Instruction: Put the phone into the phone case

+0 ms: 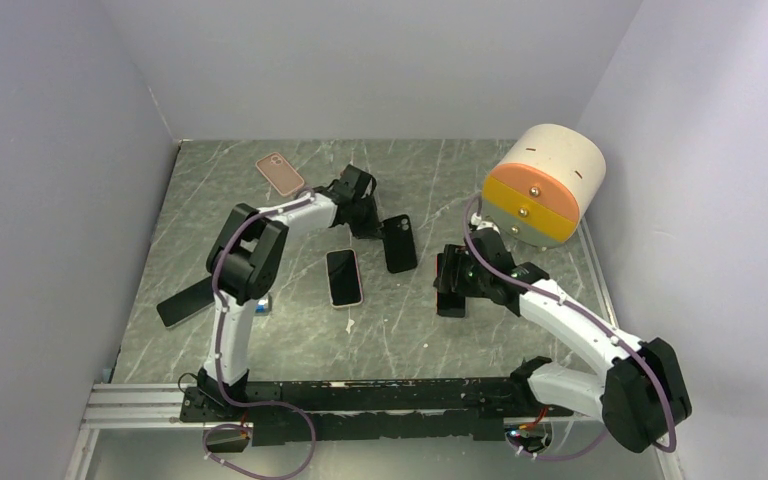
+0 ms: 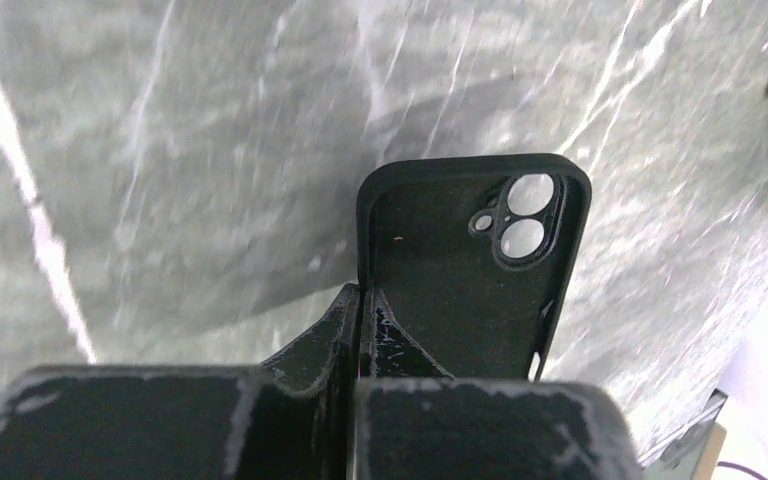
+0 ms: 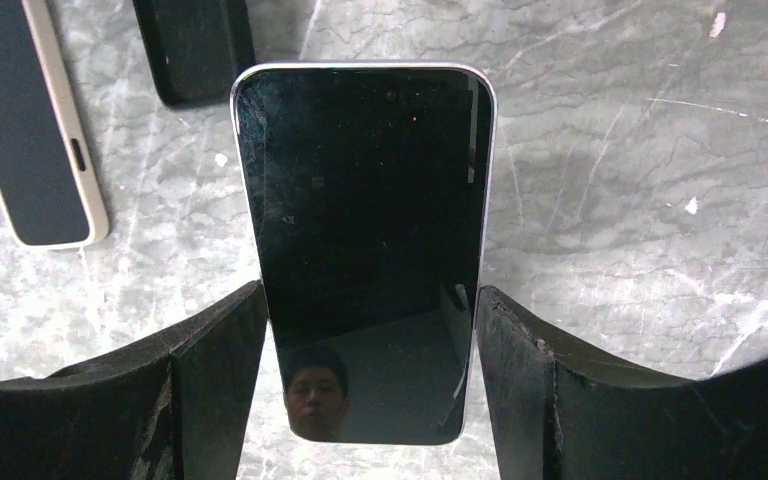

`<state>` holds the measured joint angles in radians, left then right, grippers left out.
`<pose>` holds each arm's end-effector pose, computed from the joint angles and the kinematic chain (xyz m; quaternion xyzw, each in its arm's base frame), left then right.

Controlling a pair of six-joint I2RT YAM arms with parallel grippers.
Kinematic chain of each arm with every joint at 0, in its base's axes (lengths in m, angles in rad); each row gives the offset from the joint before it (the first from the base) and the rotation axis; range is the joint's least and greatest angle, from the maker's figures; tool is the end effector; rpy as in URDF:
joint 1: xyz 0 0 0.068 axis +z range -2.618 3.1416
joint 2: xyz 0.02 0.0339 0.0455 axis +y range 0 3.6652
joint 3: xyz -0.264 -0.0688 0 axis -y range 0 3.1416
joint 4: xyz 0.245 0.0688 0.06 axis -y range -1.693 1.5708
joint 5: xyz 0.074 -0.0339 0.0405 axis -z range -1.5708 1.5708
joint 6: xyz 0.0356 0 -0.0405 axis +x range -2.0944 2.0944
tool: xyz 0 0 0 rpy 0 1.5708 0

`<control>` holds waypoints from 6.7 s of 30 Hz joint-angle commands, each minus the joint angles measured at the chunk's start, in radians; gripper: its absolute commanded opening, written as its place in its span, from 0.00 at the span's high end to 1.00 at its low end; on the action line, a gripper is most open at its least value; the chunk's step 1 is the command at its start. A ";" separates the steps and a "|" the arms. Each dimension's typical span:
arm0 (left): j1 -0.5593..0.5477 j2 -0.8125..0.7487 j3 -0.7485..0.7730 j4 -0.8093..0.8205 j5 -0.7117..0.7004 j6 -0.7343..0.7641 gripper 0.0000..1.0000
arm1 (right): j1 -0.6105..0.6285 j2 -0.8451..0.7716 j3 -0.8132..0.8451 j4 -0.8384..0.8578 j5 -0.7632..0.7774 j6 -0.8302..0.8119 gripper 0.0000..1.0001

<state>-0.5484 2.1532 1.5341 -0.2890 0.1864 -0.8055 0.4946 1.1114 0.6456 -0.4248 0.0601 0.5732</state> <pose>0.3947 -0.2489 0.1548 -0.0907 0.9376 -0.2715 0.1974 0.1926 0.1014 0.2085 0.0470 0.9412 0.1453 0.3014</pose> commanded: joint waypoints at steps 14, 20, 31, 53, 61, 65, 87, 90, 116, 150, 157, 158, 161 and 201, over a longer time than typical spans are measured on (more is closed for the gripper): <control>-0.146 -0.291 -0.277 -0.171 -0.093 -0.019 0.95 | 0.004 -0.029 0.000 0.103 -0.074 0.070 0.62; -0.147 -0.310 -0.332 -0.106 -0.009 -0.067 0.76 | 0.006 0.008 0.012 0.126 -0.104 0.100 0.63; 0.000 -0.401 -0.493 0.148 0.284 -0.129 0.55 | 0.059 0.072 0.066 0.144 -0.101 0.146 0.64; 0.346 -0.658 -0.306 -0.392 0.260 0.341 0.06 | 0.258 0.329 0.190 0.291 0.027 0.253 0.66; 0.350 -0.720 -0.360 -0.418 0.111 0.389 0.06 | 0.271 0.358 0.180 0.357 0.066 0.246 0.68; 0.353 -0.743 -0.362 -0.395 0.123 0.387 0.06 | 0.280 0.362 0.163 0.383 0.085 0.243 0.68; 0.369 -0.770 -0.372 -0.400 0.102 0.385 0.06 | 0.368 0.410 0.166 0.282 0.233 0.222 0.69; 0.369 -0.769 -0.373 -0.400 0.102 0.385 0.06 | 0.378 0.411 0.160 0.282 0.244 0.221 0.69; 0.369 -0.786 -0.389 -0.389 0.113 0.373 0.06 | 0.452 0.461 0.230 0.145 0.375 0.228 0.46; 0.369 -0.799 -0.397 -0.382 0.117 0.370 0.06 | 0.454 0.460 0.277 0.064 0.379 0.242 0.01; 0.369 -0.806 -0.401 -0.381 0.115 0.368 0.06 | 0.454 0.471 0.257 0.089 0.341 0.233 0.02; 0.369 -0.805 -0.401 -0.381 0.117 0.368 0.06 | 0.453 0.472 0.253 0.099 0.332 0.231 0.02; 0.369 -0.806 -0.401 -0.381 0.118 0.367 0.06 | 0.452 0.485 0.247 0.111 0.313 0.223 0.04; 0.369 -0.802 -0.404 -0.376 0.122 0.365 0.06 | 0.436 0.429 0.208 0.104 0.302 0.214 0.13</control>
<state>-0.1837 1.3777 1.1328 -0.6937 0.2947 -0.4389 0.9409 1.6020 0.8459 -0.3088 0.3580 0.7933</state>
